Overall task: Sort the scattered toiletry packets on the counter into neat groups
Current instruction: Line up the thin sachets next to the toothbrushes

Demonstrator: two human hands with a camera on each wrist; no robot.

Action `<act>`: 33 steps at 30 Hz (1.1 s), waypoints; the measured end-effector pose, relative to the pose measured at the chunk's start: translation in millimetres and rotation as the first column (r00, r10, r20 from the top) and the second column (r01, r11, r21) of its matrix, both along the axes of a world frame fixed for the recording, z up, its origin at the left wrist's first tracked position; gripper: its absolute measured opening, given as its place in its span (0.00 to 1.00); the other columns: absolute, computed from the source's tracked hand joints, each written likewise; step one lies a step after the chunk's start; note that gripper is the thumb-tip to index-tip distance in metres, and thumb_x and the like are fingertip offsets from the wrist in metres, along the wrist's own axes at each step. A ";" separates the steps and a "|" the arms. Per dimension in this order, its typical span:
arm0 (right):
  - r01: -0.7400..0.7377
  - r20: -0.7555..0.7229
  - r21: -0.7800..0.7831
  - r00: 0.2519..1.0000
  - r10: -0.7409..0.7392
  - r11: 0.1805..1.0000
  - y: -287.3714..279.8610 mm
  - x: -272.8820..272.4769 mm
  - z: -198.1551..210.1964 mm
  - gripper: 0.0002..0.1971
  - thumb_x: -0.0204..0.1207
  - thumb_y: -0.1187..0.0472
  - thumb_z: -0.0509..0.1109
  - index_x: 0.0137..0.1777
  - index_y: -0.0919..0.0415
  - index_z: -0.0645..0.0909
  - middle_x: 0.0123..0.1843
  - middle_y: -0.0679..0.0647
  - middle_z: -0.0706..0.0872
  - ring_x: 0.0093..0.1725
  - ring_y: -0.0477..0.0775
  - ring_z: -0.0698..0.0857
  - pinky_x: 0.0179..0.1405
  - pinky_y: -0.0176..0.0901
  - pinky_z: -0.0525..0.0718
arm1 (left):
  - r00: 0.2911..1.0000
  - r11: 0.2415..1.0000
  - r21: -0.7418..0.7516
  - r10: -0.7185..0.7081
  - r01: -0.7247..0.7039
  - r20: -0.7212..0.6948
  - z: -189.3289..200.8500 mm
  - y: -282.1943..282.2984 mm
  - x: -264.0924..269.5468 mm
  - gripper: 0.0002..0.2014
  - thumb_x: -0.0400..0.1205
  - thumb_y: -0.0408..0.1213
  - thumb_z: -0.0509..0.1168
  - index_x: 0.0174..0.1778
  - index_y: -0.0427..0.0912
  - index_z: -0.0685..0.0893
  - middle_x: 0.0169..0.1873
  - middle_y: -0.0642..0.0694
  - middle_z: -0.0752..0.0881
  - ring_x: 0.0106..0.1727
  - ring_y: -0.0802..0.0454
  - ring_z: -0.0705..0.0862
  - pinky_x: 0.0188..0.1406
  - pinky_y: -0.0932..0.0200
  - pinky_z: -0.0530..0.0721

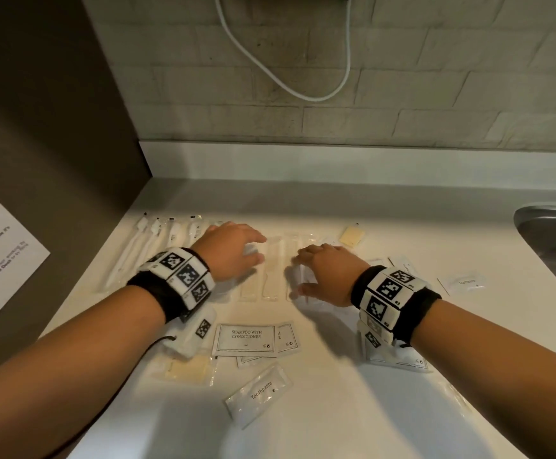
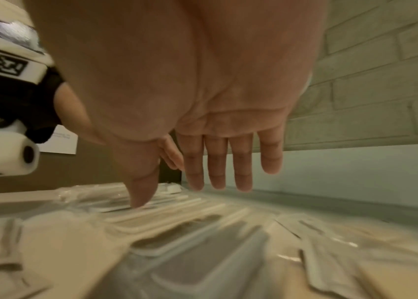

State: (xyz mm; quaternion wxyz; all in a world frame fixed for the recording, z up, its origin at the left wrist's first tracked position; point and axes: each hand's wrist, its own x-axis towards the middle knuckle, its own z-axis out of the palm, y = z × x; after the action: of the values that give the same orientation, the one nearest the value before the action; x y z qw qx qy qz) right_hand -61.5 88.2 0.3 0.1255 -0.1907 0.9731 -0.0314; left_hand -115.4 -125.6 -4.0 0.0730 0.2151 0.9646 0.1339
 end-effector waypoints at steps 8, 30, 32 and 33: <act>-0.176 0.094 -0.019 0.980 0.177 0.984 -43.6 5.2 -8.1 0.22 0.85 0.52 0.57 0.77 0.53 0.71 0.81 0.53 0.69 0.77 0.58 0.72 0.76 0.58 0.71 | 0.987 0.978 -0.186 -0.065 0.092 0.147 -8.8 -37.8 19.4 0.24 0.86 0.46 0.59 0.79 0.49 0.71 0.82 0.50 0.66 0.81 0.50 0.67 0.79 0.54 0.64; -0.201 0.153 0.116 0.971 0.182 0.973 -69.2 0.5 -1.8 0.26 0.82 0.48 0.55 0.80 0.50 0.63 0.84 0.53 0.61 0.82 0.60 0.63 0.81 0.63 0.57 | 0.995 0.948 -0.305 -0.090 0.095 0.032 -16.6 -47.2 18.7 0.18 0.81 0.54 0.63 0.63 0.51 0.84 0.72 0.56 0.79 0.80 0.50 0.67 0.82 0.45 0.49; -0.164 0.082 0.059 0.984 0.159 0.985 -64.1 -0.1 -3.1 0.26 0.82 0.48 0.57 0.80 0.48 0.63 0.84 0.52 0.62 0.81 0.59 0.65 0.80 0.61 0.60 | 0.998 0.961 -0.268 -0.057 0.060 0.020 -10.5 -44.6 19.0 0.18 0.81 0.54 0.63 0.64 0.52 0.84 0.70 0.57 0.81 0.80 0.51 0.65 0.82 0.44 0.45; -0.139 0.047 0.048 0.990 0.137 0.989 -60.0 -0.7 -3.3 0.26 0.83 0.48 0.58 0.81 0.47 0.63 0.84 0.51 0.63 0.80 0.58 0.66 0.80 0.60 0.61 | 0.999 0.971 -0.236 -0.043 0.046 0.016 -8.0 -42.7 18.5 0.19 0.81 0.54 0.63 0.66 0.54 0.82 0.70 0.57 0.80 0.80 0.51 0.65 0.82 0.43 0.45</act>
State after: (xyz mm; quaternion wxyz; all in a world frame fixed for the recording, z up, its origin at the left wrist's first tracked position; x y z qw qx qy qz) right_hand -62.2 28.3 -3.0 0.1533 -0.2534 0.9551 -0.0017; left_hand -96.9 -168.3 -12.0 0.1063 0.2256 0.9682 0.0179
